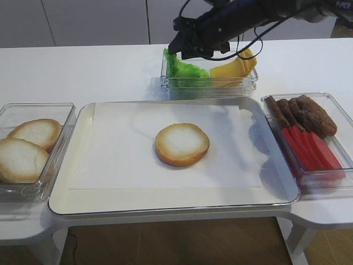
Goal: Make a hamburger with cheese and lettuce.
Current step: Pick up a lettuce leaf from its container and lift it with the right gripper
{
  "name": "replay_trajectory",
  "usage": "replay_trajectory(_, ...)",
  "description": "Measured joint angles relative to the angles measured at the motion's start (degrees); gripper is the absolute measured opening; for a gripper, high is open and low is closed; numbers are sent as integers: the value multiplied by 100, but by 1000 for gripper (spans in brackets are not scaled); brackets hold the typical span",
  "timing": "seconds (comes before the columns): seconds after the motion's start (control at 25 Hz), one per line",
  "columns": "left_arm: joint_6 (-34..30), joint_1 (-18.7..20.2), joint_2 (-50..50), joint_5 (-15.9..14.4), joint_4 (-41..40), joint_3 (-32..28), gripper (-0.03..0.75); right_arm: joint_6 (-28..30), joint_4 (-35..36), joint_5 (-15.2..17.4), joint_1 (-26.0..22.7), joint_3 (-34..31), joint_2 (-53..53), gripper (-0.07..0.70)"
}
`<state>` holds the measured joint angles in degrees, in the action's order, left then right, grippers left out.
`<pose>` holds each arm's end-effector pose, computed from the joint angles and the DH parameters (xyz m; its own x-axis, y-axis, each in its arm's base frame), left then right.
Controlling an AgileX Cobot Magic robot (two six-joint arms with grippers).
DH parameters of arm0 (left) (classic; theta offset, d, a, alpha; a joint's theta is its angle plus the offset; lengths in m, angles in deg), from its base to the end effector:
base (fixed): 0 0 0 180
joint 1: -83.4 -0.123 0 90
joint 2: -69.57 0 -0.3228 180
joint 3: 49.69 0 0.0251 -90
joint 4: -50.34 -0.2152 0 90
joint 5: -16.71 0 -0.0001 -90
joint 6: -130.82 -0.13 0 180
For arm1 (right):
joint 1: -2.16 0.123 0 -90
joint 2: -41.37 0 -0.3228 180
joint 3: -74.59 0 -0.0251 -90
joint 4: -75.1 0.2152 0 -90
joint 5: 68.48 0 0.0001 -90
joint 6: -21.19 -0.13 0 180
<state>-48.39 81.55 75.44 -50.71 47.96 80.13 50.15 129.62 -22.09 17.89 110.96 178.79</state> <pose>-0.0484 0.0034 0.2253 -0.5511 -0.0156 -0.8343 -0.0630 0.9977 0.0229 0.4905 0.2178 0.2540 -0.7929 -0.0047 -0.6093 -0.4469 0.6843 0.5762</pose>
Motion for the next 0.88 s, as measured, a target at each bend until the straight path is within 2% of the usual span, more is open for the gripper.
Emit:
replay_trajectory(0.24,0,0,0,0,0,0,476,0,-50,112,0,4,0,195)
replay_trajectory(0.48,0,0,0,0,0,0,476,0,-56,280,0,4,0,130)
replay_trajectory(0.72,0,0,0,0,0,0,476,0,-65,310,0,4,0,126)
replay_trajectory(0.88,0,0,0,0,0,0,476,0,-65,319,0,4,-10,200)
